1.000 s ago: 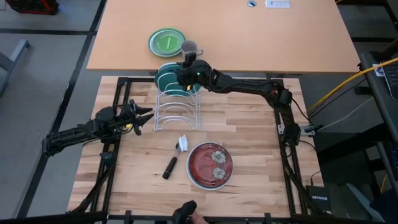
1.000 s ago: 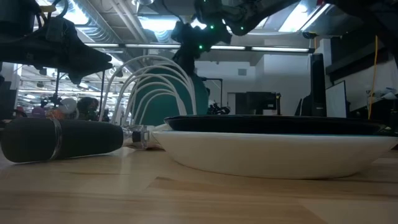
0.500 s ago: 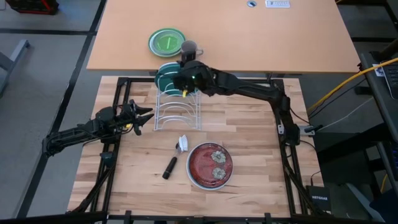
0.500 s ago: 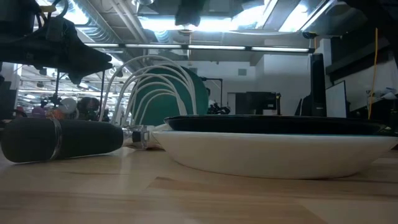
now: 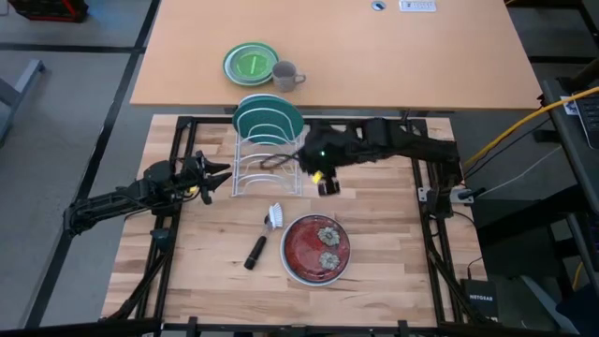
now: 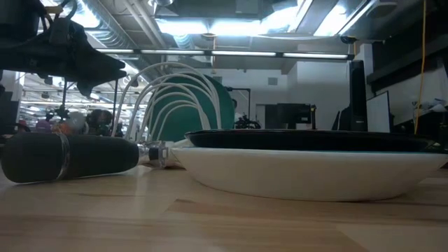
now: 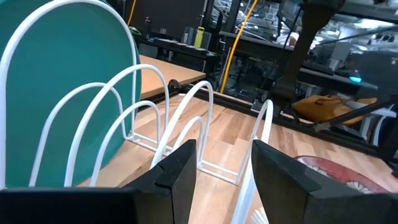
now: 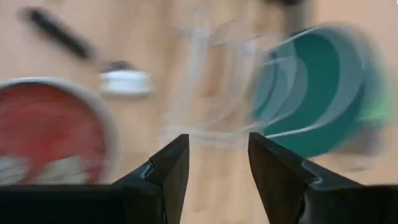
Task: Sort dishes
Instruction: Put the red plate into the white dish rack
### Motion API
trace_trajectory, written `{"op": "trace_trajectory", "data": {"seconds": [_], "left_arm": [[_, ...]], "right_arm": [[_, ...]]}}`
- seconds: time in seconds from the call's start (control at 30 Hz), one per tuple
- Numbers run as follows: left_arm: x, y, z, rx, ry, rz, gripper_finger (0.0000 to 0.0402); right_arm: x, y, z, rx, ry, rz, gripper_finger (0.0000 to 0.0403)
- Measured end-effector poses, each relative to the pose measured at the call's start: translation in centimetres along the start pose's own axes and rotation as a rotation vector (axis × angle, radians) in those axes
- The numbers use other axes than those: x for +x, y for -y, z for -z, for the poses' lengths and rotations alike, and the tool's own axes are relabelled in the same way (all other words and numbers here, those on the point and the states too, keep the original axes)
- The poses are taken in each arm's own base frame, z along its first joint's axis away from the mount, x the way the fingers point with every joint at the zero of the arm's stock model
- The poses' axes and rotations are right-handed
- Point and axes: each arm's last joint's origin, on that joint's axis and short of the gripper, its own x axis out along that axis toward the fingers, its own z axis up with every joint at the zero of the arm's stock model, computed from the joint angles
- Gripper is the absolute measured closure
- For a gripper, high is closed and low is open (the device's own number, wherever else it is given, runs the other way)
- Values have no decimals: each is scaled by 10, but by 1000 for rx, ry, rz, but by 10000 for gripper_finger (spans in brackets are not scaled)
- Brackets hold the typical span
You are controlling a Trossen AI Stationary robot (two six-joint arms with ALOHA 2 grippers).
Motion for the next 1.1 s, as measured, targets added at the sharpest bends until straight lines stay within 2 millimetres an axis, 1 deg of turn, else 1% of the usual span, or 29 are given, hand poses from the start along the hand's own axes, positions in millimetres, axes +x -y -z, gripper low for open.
{"op": "trace_trajectory", "data": {"seconds": [0.07, 0.17, 0.3, 0.4, 0.5, 0.63, 0.73, 0.83, 0.93, 1.1], "left_arm": [[0, 0, 0, -5, -1, 1, 258], [0, 1, 0, -18, -8, 26, 258], [0, 4, 0, -75, -17, 115, 258], [-1, 6, -1, -89, -27, 200, 258], [-1, 9, -1, -74, -34, 252, 258], [-1, 11, -1, -29, -33, 276, 258], [-1, 12, 0, -12, -34, 289, 258], [-2, 13, 0, -12, -37, 303, 258], [-2, 15, 0, -12, -42, 324, 258], [-3, 21, 2, 20, -49, 384, 258]], "right_arm": [[3, -12, 1, 35, -34, -42, 233], [18, -30, 1, 51, -85, -89, 233], [48, -56, 8, 26, -166, -202, 233], [69, -73, 20, 7, -255, -269, 233], [94, -84, 34, 13, -326, -296, 233], [124, -91, 55, 46, -399, -302, 233], [146, -94, 69, 110, -416, -361, 233], [164, -95, 79, 157, -382, -417, 233], [177, -95, 88, 179, -364, -438, 233], [188, -84, 96, 234, -352, -420, 233]]}}
